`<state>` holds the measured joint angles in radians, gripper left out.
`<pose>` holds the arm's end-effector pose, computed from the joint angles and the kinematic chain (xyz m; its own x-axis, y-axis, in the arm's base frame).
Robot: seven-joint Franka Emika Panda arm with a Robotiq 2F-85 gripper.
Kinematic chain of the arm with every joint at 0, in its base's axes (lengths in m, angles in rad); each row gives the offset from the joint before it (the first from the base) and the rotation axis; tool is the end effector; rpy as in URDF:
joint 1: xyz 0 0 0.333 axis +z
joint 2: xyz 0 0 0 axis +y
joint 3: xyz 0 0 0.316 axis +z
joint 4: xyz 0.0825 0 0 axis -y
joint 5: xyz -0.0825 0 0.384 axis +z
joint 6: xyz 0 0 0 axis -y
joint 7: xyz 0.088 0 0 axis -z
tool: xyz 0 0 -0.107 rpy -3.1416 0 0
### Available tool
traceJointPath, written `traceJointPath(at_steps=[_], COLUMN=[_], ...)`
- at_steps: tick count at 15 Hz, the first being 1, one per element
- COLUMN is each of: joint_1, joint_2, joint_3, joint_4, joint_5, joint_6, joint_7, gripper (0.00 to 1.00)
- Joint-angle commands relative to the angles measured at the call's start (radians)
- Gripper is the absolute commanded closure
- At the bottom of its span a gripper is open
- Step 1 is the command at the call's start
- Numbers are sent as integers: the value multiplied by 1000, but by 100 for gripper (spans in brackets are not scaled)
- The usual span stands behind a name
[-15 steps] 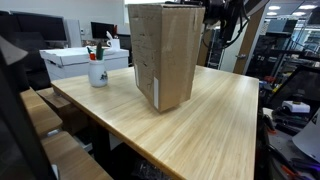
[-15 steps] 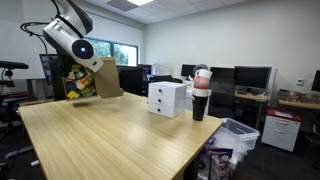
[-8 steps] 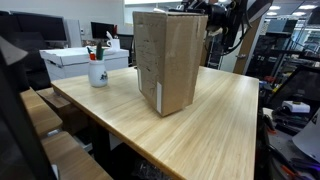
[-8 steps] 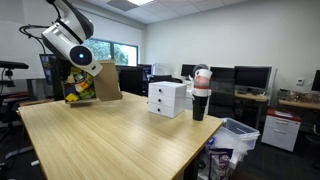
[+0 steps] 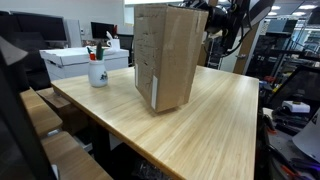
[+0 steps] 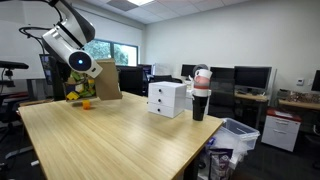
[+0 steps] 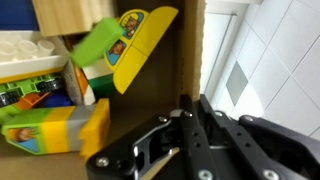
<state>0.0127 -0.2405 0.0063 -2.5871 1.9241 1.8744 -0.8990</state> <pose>0.4365 0.0794 0.3869 0.9014 -0.4284 0.0630 0.0676 -0.0044 -0.9977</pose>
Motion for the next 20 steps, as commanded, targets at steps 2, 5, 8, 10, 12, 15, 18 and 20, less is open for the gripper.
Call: traceJointPath(at_steps=[2,5,8,10,12,15,18,20], joint_1=[-22,-28,-35,-40,-46,-48,-49,-48], joint_2=[2,12,20,22,28,32,23,20], joint_3=[-6,-10,-12,-9,3,0,-6,-10], joint_4=[-15,-22,-26,-27,-9,4,14,11], joint_5=[49,50,35,-13,-146,-254,-249,-212], joint_6=[-82,-104,-114,-98,-43,-36,-55,-64], joint_7=[-42,-47,-47,-29,15,37,16,-2], gripper=[96,96,96,96,96,96,96,96])
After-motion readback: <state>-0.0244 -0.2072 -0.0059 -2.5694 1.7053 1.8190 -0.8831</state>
